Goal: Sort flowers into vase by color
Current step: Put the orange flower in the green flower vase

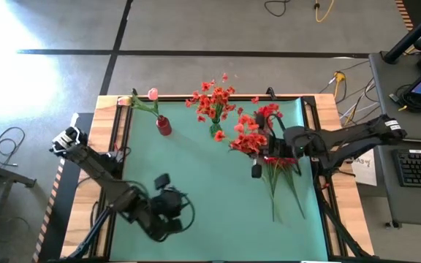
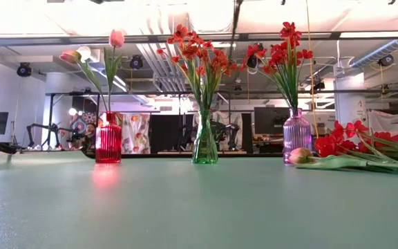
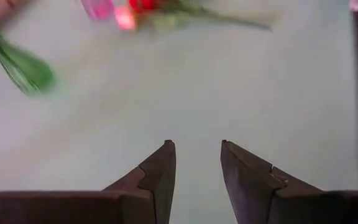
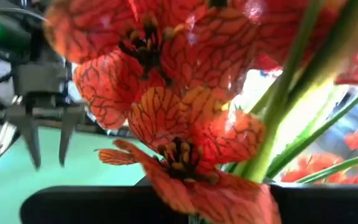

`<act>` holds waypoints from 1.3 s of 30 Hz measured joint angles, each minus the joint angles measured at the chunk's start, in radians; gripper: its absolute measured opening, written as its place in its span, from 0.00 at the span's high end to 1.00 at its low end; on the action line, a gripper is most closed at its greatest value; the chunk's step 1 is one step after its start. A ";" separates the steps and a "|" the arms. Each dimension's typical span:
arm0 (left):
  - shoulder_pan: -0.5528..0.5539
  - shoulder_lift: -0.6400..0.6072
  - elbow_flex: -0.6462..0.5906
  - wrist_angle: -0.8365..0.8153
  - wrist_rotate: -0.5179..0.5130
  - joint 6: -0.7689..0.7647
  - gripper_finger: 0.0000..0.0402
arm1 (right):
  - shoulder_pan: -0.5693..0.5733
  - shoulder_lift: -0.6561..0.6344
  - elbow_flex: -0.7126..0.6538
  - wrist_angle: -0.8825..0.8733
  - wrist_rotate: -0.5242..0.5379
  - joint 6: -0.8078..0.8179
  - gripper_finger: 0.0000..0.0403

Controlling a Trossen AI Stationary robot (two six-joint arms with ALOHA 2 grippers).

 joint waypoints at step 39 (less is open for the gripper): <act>0.413 0.030 -0.732 1.692 -0.067 0.830 0.71 | -0.172 0.056 -0.168 0.312 -0.030 0.041 0.97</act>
